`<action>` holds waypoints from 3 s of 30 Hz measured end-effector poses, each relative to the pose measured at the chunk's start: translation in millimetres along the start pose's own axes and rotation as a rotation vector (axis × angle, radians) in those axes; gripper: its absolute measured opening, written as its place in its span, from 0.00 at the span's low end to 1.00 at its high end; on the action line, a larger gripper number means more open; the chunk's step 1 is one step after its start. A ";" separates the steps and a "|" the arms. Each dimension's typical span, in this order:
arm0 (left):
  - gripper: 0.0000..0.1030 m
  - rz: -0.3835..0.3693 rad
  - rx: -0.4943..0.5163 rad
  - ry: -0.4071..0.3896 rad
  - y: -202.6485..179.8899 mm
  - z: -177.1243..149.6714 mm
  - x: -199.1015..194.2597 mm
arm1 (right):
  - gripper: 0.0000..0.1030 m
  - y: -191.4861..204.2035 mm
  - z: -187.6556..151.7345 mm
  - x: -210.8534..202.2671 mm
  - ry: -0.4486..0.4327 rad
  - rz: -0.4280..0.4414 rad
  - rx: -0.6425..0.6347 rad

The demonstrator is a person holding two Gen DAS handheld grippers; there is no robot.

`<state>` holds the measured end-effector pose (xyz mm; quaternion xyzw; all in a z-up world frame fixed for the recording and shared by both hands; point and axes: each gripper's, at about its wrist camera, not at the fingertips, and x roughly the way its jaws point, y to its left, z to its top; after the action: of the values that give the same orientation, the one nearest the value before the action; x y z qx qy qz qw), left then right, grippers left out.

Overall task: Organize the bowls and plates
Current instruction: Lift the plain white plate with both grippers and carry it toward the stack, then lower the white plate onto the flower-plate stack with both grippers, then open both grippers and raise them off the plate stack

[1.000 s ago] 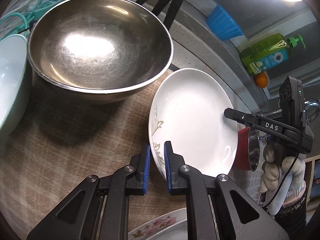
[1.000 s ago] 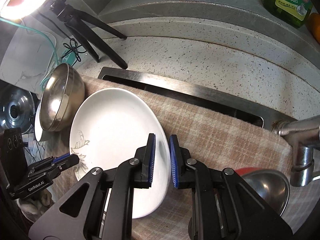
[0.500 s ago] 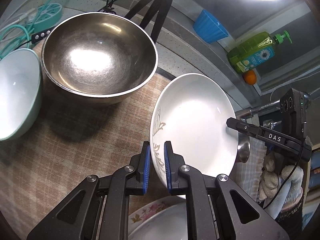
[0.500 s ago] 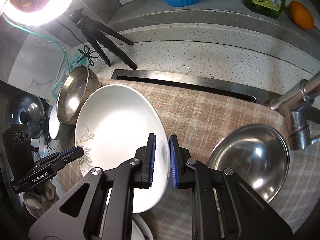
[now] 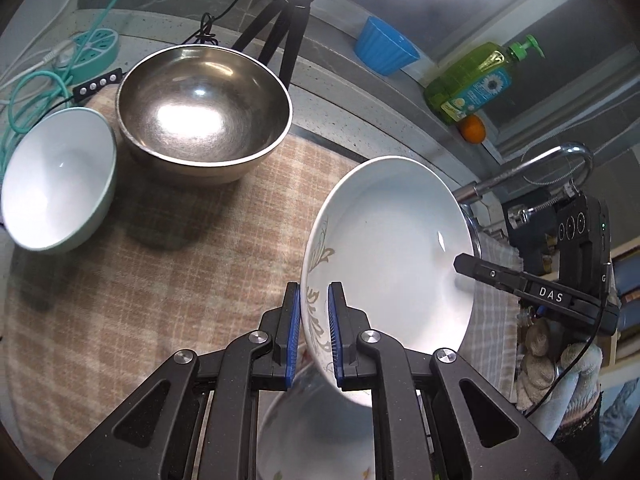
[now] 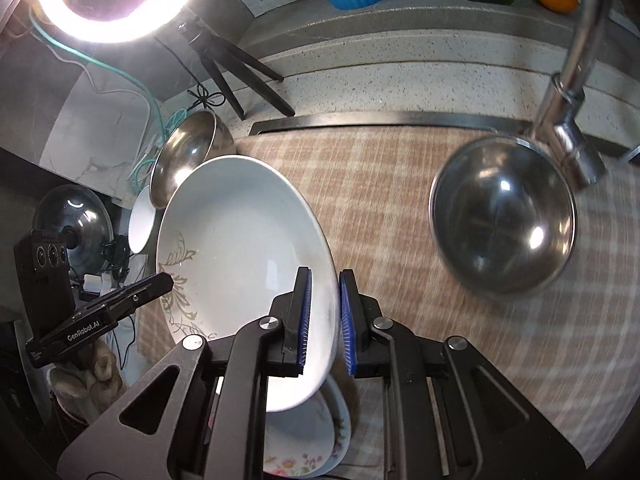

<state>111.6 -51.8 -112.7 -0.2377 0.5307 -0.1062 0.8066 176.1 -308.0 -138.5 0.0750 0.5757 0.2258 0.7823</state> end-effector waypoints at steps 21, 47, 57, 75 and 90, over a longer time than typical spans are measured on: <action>0.11 0.000 0.048 0.095 13.3 -53.9 -9.6 | 0.14 -1.0 -101.1 9.7 0.038 0.057 0.160; 0.11 0.031 0.072 0.141 20.1 -87.8 -5.3 | 0.14 8.2 -148.4 17.2 0.088 -0.001 0.143; 0.11 0.038 0.069 0.135 20.3 -90.9 -3.6 | 0.14 23.3 -147.9 18.3 0.070 -0.096 0.054; 0.11 0.036 0.063 0.126 21.0 -90.1 -2.1 | 0.20 27.5 -142.3 15.5 0.040 -0.134 0.007; 0.11 0.026 0.079 0.078 23.2 -76.7 -18.7 | 0.32 26.2 -134.0 1.6 -0.012 -0.131 0.026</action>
<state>32.4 -44.6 -134.0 -0.1945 0.5600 -0.1254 0.7955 44.2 -303.2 -173.6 0.0487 0.5776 0.1660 0.7978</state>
